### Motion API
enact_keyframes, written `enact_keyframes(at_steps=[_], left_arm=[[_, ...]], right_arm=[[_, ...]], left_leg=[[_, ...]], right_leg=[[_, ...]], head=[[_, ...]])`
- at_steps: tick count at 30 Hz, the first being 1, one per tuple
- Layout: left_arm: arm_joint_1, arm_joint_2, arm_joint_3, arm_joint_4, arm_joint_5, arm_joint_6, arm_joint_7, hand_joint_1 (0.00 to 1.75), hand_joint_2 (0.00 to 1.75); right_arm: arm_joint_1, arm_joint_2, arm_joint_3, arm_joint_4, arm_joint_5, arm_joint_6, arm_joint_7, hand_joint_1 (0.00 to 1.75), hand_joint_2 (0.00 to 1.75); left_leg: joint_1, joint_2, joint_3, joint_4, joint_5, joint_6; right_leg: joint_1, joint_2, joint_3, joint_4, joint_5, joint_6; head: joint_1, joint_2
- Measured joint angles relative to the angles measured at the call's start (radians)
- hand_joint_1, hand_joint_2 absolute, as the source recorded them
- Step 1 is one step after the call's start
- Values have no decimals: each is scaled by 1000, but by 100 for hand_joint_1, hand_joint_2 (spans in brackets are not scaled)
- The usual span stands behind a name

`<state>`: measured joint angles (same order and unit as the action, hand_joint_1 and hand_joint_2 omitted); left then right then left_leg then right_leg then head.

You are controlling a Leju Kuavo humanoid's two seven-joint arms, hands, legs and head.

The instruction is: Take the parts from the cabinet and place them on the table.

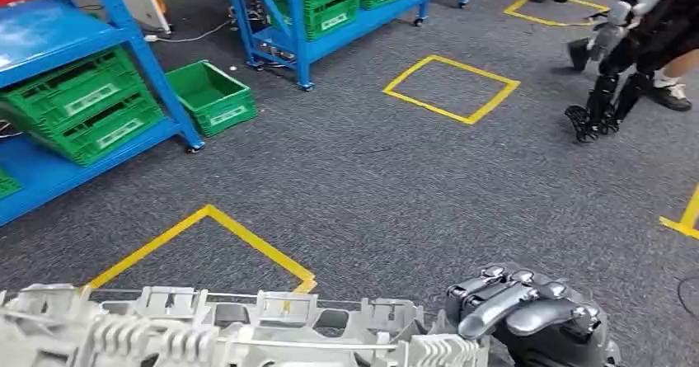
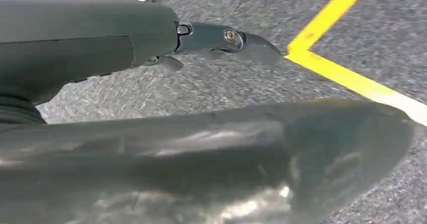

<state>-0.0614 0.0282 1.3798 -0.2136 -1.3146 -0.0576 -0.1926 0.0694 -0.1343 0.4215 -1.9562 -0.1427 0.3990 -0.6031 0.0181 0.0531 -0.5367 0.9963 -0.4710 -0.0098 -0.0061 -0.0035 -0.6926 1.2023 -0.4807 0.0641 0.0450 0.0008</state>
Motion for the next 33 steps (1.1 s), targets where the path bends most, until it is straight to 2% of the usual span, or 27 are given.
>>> enact_keyframes(at_steps=[1, 2, 3, 6, 7, 8, 9, 11, 12, 13, 14, 15, 16, 17, 18, 21, 22, 23, 24, 25, 26, 27, 28, 29, 31, 32, 33], left_arm=[[0, 0, 0, 0, -6, -5, 0, 0, 0], [0, 4, -1, 0, -11, -11, 0, 0, 0], [0, 8, -3, -1, -17, -14, -2, 0, 0], [-1, 10, -19, -1, -30, -24, -3, 0, 0], [-2, 10, -21, -1, -30, -24, -6, 0, 0], [-4, 10, -23, -1, -32, -24, -7, 0, 0], [-3, 10, -25, -1, -32, -24, -9, 0, 0], [2, 13, -26, -1, -32, -24, -9, 0, 0], [5, 12, -26, -1, -32, -25, -9, 0, 0], [8, 11, -26, -1, -32, -27, -9, 0, 0], [8, 9, -26, -1, -32, -28, -9, 0, 0], [7, 7, -26, -1, -31, -28, -9, 0, 0], [6, 6, -26, -1, -31, -28, -9, 0, 0], [6, 4, -26, -1, -30, -28, -9, 0, 0], [6, 1, -26, -1, -29, -28, -10, 0, 0], [3, -7, -26, -1, -18, -29, -14, 0, 0], [2, -12, -26, -1, -16, -29, -15, 0, 0], [0, -16, -26, -1, -14, -29, -15, 0, 0], [2, -18, -26, -1, -13, -28, -15, 0, 0], [6, -19, -26, -1, -11, -28, -15, 0, 0], [10, -21, -26, -1, -11, -27, -11, 0, 0], [12, -21, -26, -1, -11, -27, -5, 0, 0], [13, -22, -26, -1, -11, -27, -3, 0, 0], [12, -25, -26, -1, -11, -27, 1, 0, 0], [11, -29, -26, -1, -11, -27, 1, 0, 0], [11, -31, -26, -1, -11, -27, 1, 0, 0], [11, -29, -26, -2, -11, -26, 3, 0, 0]], right_arm=[[0, 0, -4, 0, -1, 0, 0, 175, 175], [0, 2, -7, 0, -1, -3, -1, 175, 175], [1, 4, -11, 1, 0, -5, -3, 175, 175], [22, 14, -36, 2, 9, -47, -29, 175, 175], [34, 18, -46, -2, 10, -60, -36, 175, 175], [48, 24, -58, -9, 10, -74, -42, 175, 175], [58, 26, -69, -14, 9, -82, -46, 175, 175], [81, 35, -84, -26, 7, -88, -53, 175, 175], [92, 37, -90, -30, 8, -88, -53, 175, 175], [99, 39, -93, -31, 8, -86, -54, 175, 175], [103, 39, -95, -31, 8, -83, -54, 175, 175], [104, 39, -96, -31, 7, -77, -53, 175, 175], [105, 40, -96, -31, 4, -74, -52, 175, 175], [105, 42, -97, -32, 2, -72, -52, 175, 175], [104, 44, -97, -32, 0, -69, -51, 175, 175], [117, 45, -98, -37, -4, -69, -45, 175, 175], [123, 45, -101, -38, -5, -71, -43, 175, 175], [129, 45, -103, -41, -6, -73, -43, 175, 175], [127, 45, -104, -43, -7, -73, -41, 175, 175], [128, 45, -104, -43, -8, -74, -39, 175, 175], [132, 45, -104, -43, -8, -74, -37, 175, 175], [139, 45, -105, -43, -8, -74, -35, 175, 175], [145, 45, -107, -43, -8, -75, -34, 175, 175], [149, 45, -110, -43, -8, -75, -31, 175, 175], [152, 45, -113, -43, -8, -75, -30, 175, 175], [153, 45, -114, -47, -8, -75, -30, 175, 175], [151, 45, -115, -47, -8, -75, -30, 175, 175]], left_leg=[[0, 8, 6, 0, -4, -3], [-4, 15, 11, 0, -7, -8], [-12, 22, 13, 4, -12, -16], [-9, 49, 17, -6, -10, -32], [-8, 50, 15, -5, -17, -40], [-5, 11, 13, 9, -33, -42], [-5, -22, -11, 62, -69, -42], [-7, -41, -94, 231, -146, -42], [-8, -43, -128, 293, -161, -42], [-8, -43, -143, 309, -151, -41], [-7, -44, -136, 282, -117, -40], [-6, -46, -108, 213, -64, -38], [-5, -57, -67, 123, -13, -37], [0, -98, -31, 44, 21, -38], [3, -121, -15, 5, 7, -36], [-6, -101, -18, 8, 6, -21], [1, -89, -16, 3, 12, -11], [1, -79, -16, 2, 13, -6], [0, -71, -15, 2, 11, 2], [-2, -60, -15, 2, 10, 4], [-3, -48, -15, 2, 9, 5], [-3, -35, -15, 2, 9, 5], [-3, -24, -14, 2, 8, 4], [-3, -13, -12, 2, 6, 3], [-3, 6, -4, 2, 1, -3], [-3, 15, 3, 2, -3, -8], [-12, 21, 6, 5, -9, -16]], right_leg=[[1, -23, 53, -95, 38, -2], [5, -75, 93, -165, 50, -6], [9, -65, 99, -173, 46, -15], [14, -33, 83, -171, 48, -34], [9, -21, 91, -181, 55, -44], [6, -14, 91, -185, 56, -46], [6, -5, 90, -185, 58, -50], [7, 19, 88, -185, 57, -54], [7, 31, 88, -184, 57, -54], [7, 45, 89, -184, 57, -54], [6, 58, 89, -184, 57, -54], [6, 73, 90, -184, 58, -53], [4, 87, 93, -183, 59, -51], [3, 99, 92, -183, 59, -46], [10, 110, 85, -172, 57, -39], [0, 134, 78, -185, 67, -22], [0, 139, 71, -184, 66, -15], [4, 90, 68, -167, 55, -13], [6, 46, 45, -118, 21, -8], [5, 26, 9, -41, -21, -4], [3, 18, -32, 44, -59, -2], [2, 14, -67, 117, -84, 1], [2, 12, -78, 141, -85, 1], [1, 11, -63, 113, -61, 1], [0, -5, 25, -45, 16, -1], [1, -39, 80, -136, 48, -2], [10, -66, 95, -169, 37, -6]], head=[[0, 0], [1, 0], [2, 0], [0, 0], [-1, 0], [-5, 0], [-7, 0], [-12, 0], [-12, 0], [-12, 0], [-13, 0], [-12, 0], [-13, 0], [-13, 0], [-14, 0], [-15, 0], [-16, 0], [-13, 0], [-2, 0], [-1, 0], [-1, 0], [-1, 0], [-1, 0], [-1, 0], [-1, 0], [0, 0], [1, 0]])
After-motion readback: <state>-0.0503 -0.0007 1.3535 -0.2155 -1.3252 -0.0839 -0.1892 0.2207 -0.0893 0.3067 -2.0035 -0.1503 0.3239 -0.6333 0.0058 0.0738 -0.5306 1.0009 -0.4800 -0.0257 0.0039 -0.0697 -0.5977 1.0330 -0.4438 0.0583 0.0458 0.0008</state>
